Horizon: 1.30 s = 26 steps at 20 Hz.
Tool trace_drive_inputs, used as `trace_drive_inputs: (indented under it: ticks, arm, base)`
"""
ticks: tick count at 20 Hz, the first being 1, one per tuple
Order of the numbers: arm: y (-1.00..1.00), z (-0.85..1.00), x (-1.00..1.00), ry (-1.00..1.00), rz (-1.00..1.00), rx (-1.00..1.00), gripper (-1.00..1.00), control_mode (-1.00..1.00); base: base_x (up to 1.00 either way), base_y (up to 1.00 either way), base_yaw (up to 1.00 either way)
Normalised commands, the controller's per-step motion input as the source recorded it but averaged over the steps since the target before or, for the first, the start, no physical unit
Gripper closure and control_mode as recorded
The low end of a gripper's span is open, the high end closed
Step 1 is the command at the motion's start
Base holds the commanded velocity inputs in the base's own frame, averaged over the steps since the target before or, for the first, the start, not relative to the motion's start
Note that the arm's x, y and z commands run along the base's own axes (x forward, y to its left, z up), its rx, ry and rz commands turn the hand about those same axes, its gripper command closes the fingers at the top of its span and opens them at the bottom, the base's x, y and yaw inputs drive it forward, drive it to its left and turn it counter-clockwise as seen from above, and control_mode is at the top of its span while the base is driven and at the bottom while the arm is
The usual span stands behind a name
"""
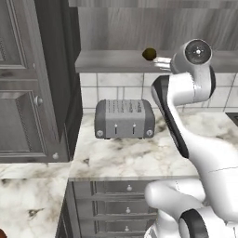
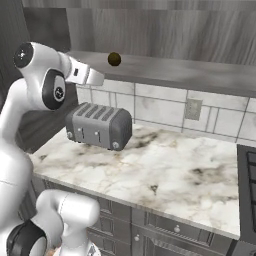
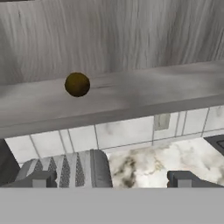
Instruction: Pick the avocados from the cabinet and place them in one bowl. Pick the onion from the sink and place it in the other bowl.
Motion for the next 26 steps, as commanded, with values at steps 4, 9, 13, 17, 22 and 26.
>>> trace_drive_inputs:
  ticks: [4, 9, 13, 17, 22, 26]
  arm:
    - [0.00, 0.16, 0.56, 0.10, 0.05, -0.07, -1.00, -1.00]
    - [0.00, 0.04, 0.65, 0.14, 0.18, 0.00, -1.00, -1.00]
    - [-0.04, 0.05, 0.65, 0.05, 0.19, 0.00, -1.00, -1.00]
    - [-0.10, -0.01, 0.62, 0.00, 0.14, 0.00, -1.00, -1.00]
    - [-0.12, -0.09, 0.62, 0.00, 0.11, 0.00, -1.00, -1.00]
    - [-0.10, -0.03, 0.67, 0.00, 0.11, 0.00, -1.00, -1.00]
  base:
    - [0.00, 0.00, 0.00]
    - [0.00, 0.00, 0.00]
    - [0.00, 0.00, 0.00]
    - [0.00, 0.00, 0.00]
    - [0.00, 0.00, 0.00]
    - [0.00, 0.00, 0.00]
